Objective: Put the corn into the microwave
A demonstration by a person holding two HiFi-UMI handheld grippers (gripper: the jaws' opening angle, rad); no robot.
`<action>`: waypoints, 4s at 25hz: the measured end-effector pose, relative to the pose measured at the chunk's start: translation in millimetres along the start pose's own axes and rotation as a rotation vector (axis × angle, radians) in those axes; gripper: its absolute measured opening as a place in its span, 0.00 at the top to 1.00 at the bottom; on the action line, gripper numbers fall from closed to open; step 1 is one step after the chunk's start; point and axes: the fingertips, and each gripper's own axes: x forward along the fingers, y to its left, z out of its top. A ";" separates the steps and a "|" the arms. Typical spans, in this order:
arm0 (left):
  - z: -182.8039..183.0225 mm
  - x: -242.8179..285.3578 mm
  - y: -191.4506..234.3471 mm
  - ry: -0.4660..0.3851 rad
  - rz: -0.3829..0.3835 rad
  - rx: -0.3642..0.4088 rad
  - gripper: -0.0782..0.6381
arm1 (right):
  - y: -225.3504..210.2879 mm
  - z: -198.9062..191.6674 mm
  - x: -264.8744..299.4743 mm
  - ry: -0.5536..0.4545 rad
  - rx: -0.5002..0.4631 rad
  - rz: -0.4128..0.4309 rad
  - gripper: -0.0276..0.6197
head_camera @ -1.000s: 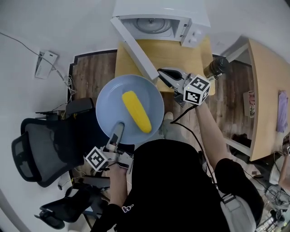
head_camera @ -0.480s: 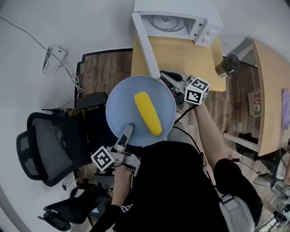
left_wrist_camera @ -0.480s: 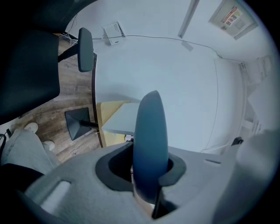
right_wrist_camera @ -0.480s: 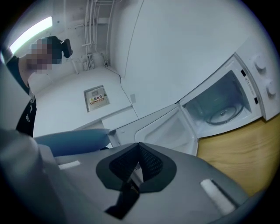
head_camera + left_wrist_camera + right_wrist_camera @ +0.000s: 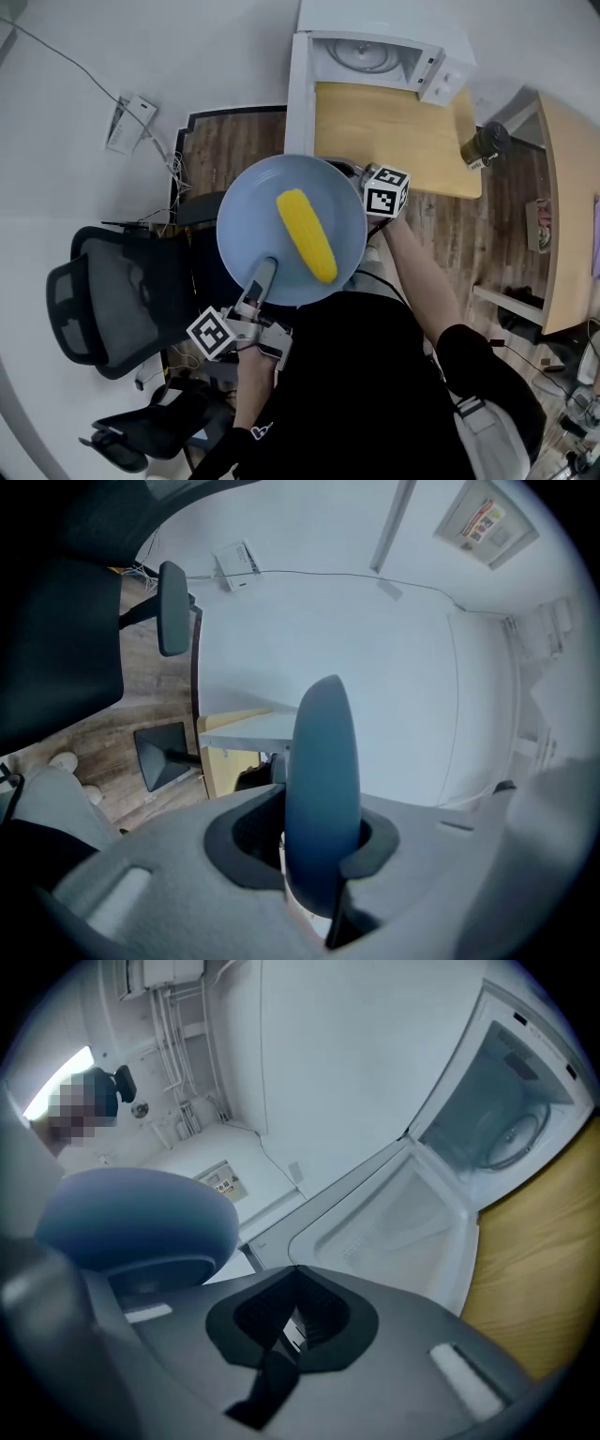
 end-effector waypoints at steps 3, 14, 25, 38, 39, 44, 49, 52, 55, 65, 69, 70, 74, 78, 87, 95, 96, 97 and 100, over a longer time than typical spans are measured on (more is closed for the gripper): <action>7.9 2.1 -5.6 -0.009 0.000 0.019 0.78 | -0.2 -4.7 8.7 -0.009 0.028 0.008 0.95; 18.7 32.7 -11.7 0.001 -0.010 0.037 0.78 | -3.4 -7.2 5.3 -0.005 0.030 -0.029 0.95; 11.5 82.2 -2.0 0.050 0.035 0.083 0.78 | -15.5 -3.5 -43.9 -0.068 0.070 -0.159 0.95; -8.1 117.9 7.1 0.061 0.018 -0.011 0.78 | -5.6 48.6 -165.8 -0.202 0.049 -0.328 0.95; -7.4 118.7 7.1 0.053 0.018 -0.014 0.78 | 0.4 55.0 -168.0 -0.202 0.033 -0.321 0.95; -4.1 125.0 5.1 0.034 0.026 0.018 0.79 | 7.6 73.6 -182.9 -0.211 -0.019 -0.335 0.95; -9.6 130.0 3.2 0.036 0.018 0.019 0.79 | -5.8 61.4 -175.2 -0.141 -0.057 -0.370 0.95; -10.8 130.1 3.3 0.031 0.019 0.016 0.79 | -11.4 62.8 -169.6 -0.150 -0.049 -0.371 0.95; -11.1 130.5 2.7 0.025 0.020 0.019 0.79 | -15.9 62.2 -166.4 -0.150 -0.037 -0.378 0.95; -14.3 138.4 -7.2 0.034 0.009 0.010 0.79 | -39.6 21.3 -131.7 -0.004 -0.060 -0.410 0.95; -20.4 151.4 -21.8 0.058 -0.011 0.004 0.79 | -39.6 -2.4 -116.9 0.056 -0.077 -0.381 0.95; -22.0 155.6 -26.9 0.066 -0.017 0.007 0.79 | -39.6 -6.4 -114.2 0.060 -0.076 -0.378 0.95; -25.5 173.0 -44.9 0.092 -0.039 0.029 0.78 | -41.0 -14.8 -112.2 0.061 -0.066 -0.383 0.95; -25.5 184.5 -49.3 0.091 -0.039 0.028 0.78 | -39.5 -26.2 -107.3 0.143 -0.128 -0.376 0.95; -17.6 215.6 -58.6 0.071 -0.025 0.033 0.77 | -81.1 2.1 -151.6 0.050 -0.143 -0.570 0.96; -34.7 251.3 -82.3 0.086 -0.069 0.041 0.76 | -53.6 -35.6 -114.5 0.240 -0.290 -0.460 0.95; -38.7 255.1 -84.2 0.089 -0.073 0.041 0.76 | -53.2 -31.5 -118.9 0.215 -0.281 -0.474 0.95; -42.4 258.6 -85.9 0.093 -0.075 0.044 0.76 | -57.7 -26.8 -126.5 0.177 -0.251 -0.507 0.95; -49.2 268.0 -89.3 0.101 -0.070 0.063 0.76 | -80.0 -35.7 -131.9 0.178 -0.173 -0.581 0.95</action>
